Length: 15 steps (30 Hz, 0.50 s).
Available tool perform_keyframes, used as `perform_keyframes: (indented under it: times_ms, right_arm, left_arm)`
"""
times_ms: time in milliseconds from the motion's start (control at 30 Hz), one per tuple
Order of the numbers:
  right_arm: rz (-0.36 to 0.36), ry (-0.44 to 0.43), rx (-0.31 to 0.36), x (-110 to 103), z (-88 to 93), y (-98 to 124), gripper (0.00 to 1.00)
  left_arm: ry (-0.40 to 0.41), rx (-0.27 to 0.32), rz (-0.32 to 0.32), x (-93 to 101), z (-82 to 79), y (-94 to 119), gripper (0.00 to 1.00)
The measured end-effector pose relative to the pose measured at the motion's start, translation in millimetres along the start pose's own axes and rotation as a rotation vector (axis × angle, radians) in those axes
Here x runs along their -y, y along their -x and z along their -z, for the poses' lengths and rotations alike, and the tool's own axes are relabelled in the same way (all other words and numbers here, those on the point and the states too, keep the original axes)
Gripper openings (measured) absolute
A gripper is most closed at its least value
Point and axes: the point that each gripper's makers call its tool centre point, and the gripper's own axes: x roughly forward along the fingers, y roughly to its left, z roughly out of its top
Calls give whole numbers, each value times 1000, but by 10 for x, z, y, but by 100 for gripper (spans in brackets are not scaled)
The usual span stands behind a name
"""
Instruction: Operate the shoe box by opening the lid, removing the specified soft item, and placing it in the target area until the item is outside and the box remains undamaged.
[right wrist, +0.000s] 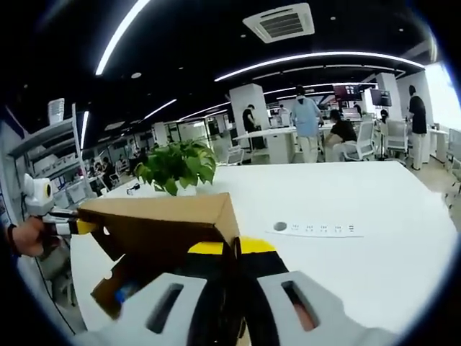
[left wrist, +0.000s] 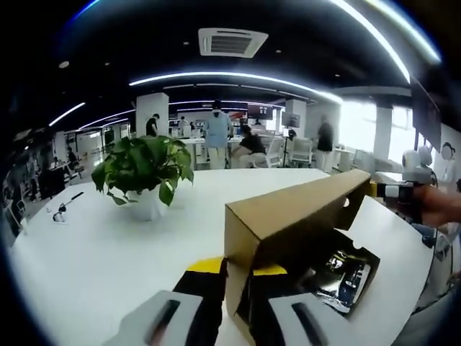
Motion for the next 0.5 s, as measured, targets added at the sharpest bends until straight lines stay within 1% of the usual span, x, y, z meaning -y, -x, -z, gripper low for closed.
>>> perform_keyframes:
  times_ms: [200,500]
  right_arm:
    - [-6,-4,5,40,4,-88,2]
    - [-2,-21,-13,111,93,-234,1]
  left_arm:
    - [-1,-26,-5,-55,71,-85,8]
    - [10,-58,-12,-100,168,-237,7]
